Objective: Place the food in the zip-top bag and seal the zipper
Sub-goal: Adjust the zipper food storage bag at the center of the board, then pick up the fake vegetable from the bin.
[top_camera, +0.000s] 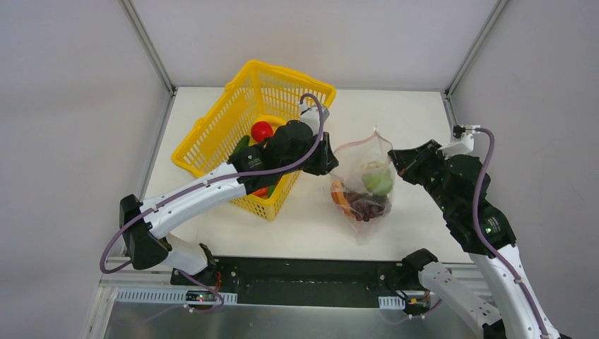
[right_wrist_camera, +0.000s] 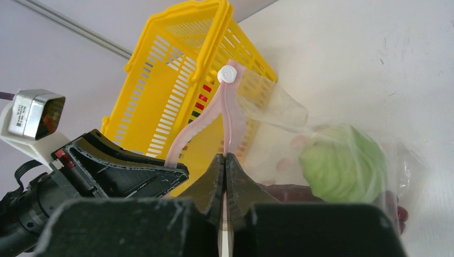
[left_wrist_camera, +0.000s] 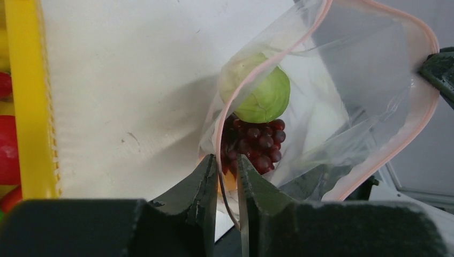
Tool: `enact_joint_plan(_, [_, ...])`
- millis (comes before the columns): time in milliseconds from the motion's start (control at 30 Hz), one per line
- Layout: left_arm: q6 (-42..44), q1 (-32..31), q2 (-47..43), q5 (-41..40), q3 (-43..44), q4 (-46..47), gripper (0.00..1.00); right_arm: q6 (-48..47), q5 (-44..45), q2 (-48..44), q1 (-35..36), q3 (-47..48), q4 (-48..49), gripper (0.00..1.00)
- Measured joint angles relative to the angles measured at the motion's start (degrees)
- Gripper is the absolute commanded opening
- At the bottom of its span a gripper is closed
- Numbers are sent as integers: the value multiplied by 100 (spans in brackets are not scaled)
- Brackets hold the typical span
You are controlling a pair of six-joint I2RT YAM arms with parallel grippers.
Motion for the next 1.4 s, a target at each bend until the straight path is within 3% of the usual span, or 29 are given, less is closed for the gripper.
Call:
enact_joint_plan(133, [101, 2, 0, -98, -39, -151, 41, 66, -39, 111, 0, -94, 74, 0])
enact_joint_plan(300, [293, 4, -66, -221, -48, -319, 69, 136, -234, 208, 0, -94, 190, 0])
enact_joint_plan(567, [802, 9, -898, -400, -96, -433, 99, 214, -678, 326, 0, -94, 291, 0])
enact_joint_plan(733, [1064, 343, -1622, -802, -299, -476, 99, 267, -879, 323, 0, -94, 293, 0])
enact_joint_plan(1000, [1071, 2035, -1773, -940, -750, -782, 99, 306, -1058, 334, 0, -94, 291, 0])
enact_joint_plan(1233, [1104, 2889, -570, -896, -656, -824, 99, 352, -1119, 380, 0, -94, 293, 0])
enact_joint_plan(1400, [1119, 3279, 997, -887, -63, -715, 99, 428, -1152, 474, 0, -94, 328, 0])
